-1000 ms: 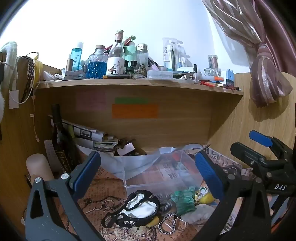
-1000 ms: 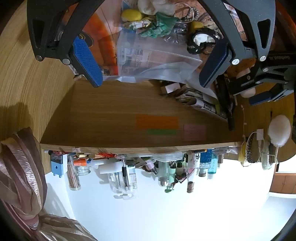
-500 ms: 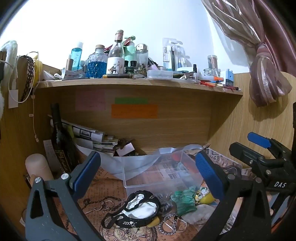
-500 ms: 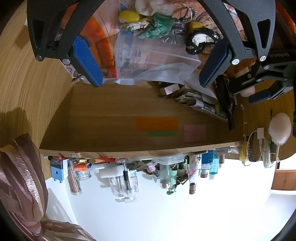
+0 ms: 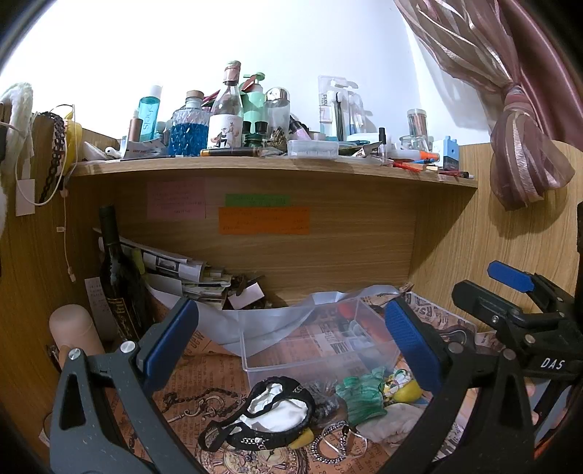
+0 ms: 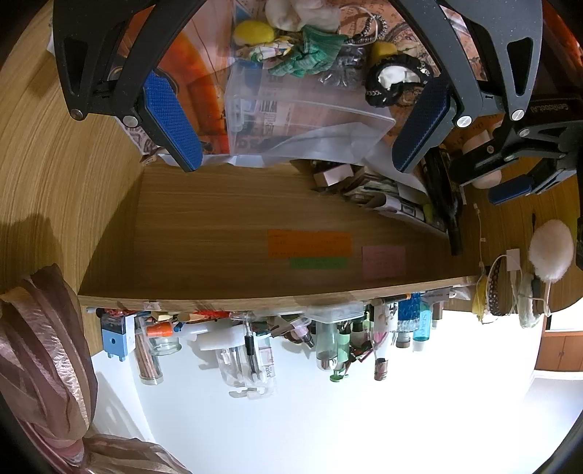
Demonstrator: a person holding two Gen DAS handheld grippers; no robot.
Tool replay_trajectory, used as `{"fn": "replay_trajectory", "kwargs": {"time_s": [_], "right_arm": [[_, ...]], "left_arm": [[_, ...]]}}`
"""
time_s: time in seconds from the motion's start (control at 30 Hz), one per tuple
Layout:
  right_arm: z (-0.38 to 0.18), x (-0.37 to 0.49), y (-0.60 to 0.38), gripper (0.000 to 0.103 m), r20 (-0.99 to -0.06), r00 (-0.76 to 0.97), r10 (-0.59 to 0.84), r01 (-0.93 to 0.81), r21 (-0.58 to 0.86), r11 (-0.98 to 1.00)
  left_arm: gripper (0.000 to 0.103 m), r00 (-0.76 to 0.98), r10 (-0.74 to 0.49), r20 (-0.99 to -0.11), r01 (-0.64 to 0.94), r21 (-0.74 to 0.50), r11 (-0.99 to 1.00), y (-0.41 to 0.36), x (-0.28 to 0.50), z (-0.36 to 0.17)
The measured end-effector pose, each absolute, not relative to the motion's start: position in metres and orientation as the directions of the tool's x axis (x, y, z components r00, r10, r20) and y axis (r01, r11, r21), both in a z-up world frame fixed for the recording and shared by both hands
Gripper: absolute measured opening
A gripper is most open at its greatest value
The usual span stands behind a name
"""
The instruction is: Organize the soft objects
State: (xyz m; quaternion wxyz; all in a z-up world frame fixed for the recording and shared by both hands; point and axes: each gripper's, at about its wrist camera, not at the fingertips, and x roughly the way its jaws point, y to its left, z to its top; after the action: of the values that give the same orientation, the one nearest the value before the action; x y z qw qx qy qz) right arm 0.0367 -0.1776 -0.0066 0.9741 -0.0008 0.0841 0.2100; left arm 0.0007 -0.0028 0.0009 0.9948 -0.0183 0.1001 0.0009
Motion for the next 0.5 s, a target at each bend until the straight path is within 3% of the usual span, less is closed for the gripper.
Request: {"fn": "replay_trajectory", "kwargs": {"time_s": [0.5], "right_arm": [[-0.0058, 0.0341, -0.1768, 0.103, -0.157, 0.898, 0.412, -0.412, 0.033, 0.91]], "left_arm": [[0.103, 0.981, 0.002, -0.195, -0.008, -0.03, 1.0, -0.0056, 0.0005, 0.0043]]}}
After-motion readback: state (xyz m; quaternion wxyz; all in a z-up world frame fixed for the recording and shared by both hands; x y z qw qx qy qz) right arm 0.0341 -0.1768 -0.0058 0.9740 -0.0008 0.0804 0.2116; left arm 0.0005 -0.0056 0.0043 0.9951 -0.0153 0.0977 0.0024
